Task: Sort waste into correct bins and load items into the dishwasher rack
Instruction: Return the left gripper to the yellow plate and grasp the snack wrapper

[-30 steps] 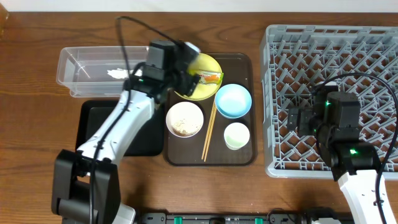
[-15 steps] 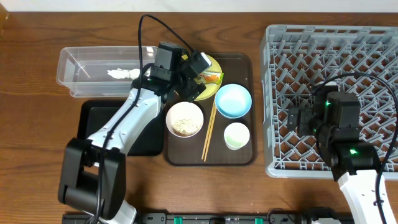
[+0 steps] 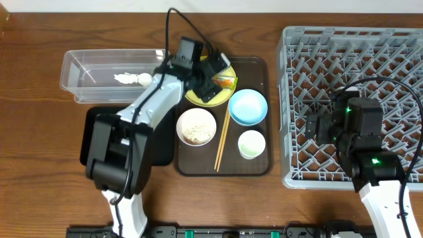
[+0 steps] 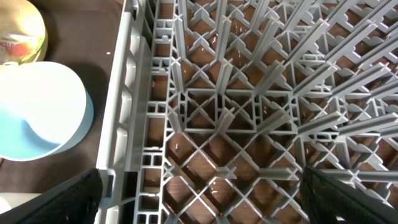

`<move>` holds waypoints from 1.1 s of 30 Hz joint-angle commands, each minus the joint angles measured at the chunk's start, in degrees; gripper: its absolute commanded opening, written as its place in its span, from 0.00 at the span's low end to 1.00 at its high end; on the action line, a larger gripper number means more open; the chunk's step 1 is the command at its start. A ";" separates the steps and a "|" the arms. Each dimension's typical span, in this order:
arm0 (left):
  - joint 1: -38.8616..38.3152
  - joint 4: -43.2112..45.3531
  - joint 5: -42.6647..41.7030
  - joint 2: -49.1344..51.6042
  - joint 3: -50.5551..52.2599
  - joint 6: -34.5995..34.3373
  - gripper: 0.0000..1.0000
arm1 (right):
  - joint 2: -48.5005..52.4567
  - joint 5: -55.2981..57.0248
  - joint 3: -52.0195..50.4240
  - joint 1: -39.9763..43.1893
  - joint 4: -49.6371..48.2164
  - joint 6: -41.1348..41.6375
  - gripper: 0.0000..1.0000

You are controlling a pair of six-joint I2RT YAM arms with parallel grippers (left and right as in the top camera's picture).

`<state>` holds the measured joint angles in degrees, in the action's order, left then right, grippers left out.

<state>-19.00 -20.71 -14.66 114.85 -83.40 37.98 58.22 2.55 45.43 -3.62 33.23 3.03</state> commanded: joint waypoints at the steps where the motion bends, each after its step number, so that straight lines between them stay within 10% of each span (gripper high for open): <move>1: -0.39 -3.15 0.04 3.15 -5.31 0.90 0.94 | -0.33 0.00 1.27 -0.92 0.00 0.79 0.99; 21: -1.03 -1.92 -2.25 12.07 -5.49 12.15 0.87 | -0.33 -0.02 1.25 -0.92 0.02 0.79 0.99; 33: -1.01 -1.79 -2.25 12.55 -5.46 5.53 0.19 | -0.33 0.00 1.25 -0.90 -0.02 0.76 0.99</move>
<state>-19.99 -22.06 -17.63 125.71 -88.42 46.61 58.22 2.57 45.43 -3.62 33.21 3.03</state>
